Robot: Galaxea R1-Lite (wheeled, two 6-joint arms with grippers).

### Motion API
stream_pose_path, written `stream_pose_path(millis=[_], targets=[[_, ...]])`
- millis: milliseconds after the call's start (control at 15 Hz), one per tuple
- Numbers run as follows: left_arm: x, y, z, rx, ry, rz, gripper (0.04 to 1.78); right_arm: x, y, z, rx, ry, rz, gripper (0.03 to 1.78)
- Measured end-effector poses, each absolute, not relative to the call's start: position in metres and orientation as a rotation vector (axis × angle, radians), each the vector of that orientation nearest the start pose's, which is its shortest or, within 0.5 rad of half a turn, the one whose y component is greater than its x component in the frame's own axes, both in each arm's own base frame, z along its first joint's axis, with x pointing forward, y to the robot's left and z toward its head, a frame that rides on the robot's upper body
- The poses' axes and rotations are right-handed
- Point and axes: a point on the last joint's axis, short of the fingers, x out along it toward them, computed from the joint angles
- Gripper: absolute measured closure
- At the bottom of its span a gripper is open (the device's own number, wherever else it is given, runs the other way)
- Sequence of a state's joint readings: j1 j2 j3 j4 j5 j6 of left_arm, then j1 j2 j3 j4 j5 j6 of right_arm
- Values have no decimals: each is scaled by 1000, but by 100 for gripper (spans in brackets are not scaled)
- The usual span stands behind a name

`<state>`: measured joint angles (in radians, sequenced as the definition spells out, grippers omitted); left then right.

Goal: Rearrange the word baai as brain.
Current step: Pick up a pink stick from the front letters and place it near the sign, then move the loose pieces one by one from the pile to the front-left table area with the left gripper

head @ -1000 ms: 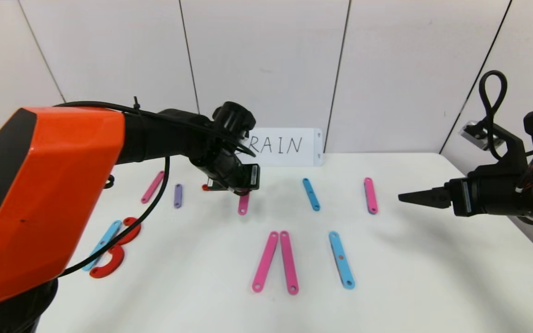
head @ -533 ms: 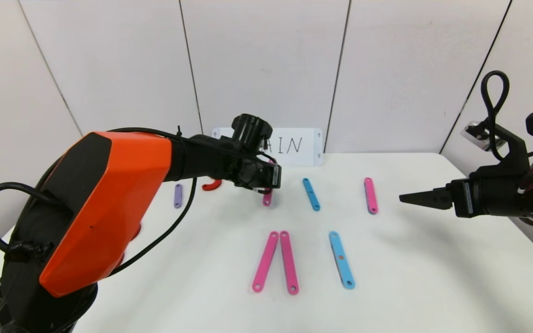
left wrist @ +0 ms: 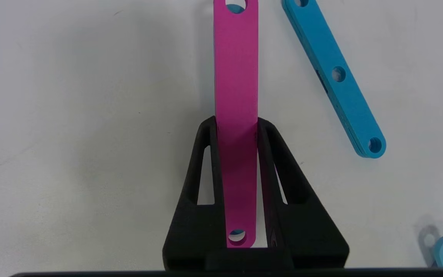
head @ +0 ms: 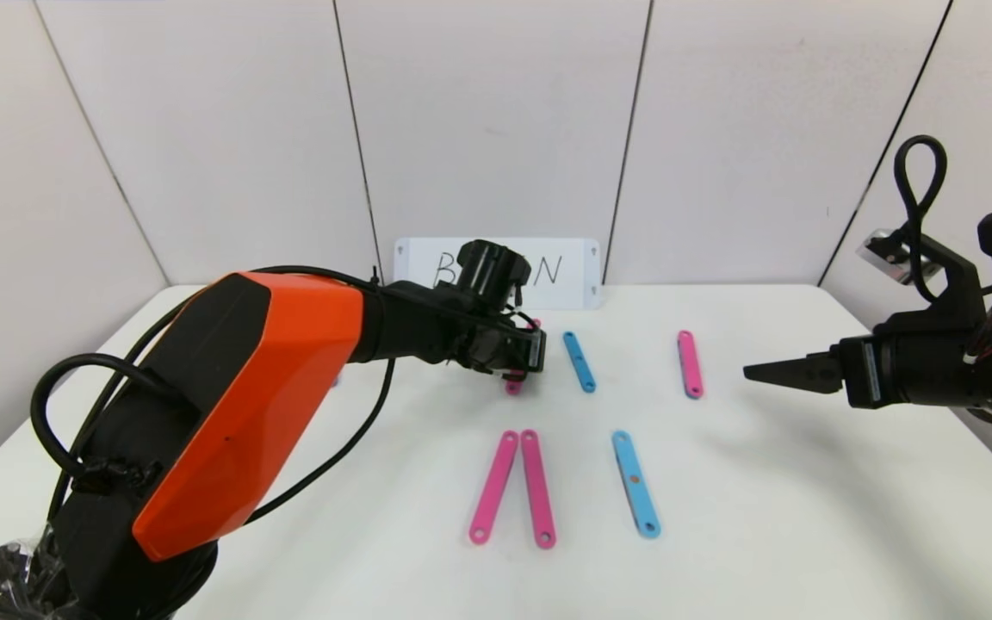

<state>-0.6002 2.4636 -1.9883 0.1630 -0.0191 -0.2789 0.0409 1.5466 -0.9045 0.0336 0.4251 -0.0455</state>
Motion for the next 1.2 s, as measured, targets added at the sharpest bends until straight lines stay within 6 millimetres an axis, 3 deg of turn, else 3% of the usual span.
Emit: stream_pose_path(millis=[267, 600, 800, 933, 1200], targets=[[418, -287, 111, -74, 702, -505, 131, 256, 20, 193, 87, 660, 463, 7], [418, -287, 112, -77, 699, -506, 52, 256, 20, 193, 88, 659, 463, 7], [416, -286, 119, -82, 687, -511, 19, 255, 20, 193, 88, 657, 463, 7], [415, -285, 127, -86, 674, -514, 8, 255, 20, 194, 88, 656, 463, 7], [410, -275, 148, -73, 643, -509, 7, 254, 20, 193, 88, 659, 469, 7]])
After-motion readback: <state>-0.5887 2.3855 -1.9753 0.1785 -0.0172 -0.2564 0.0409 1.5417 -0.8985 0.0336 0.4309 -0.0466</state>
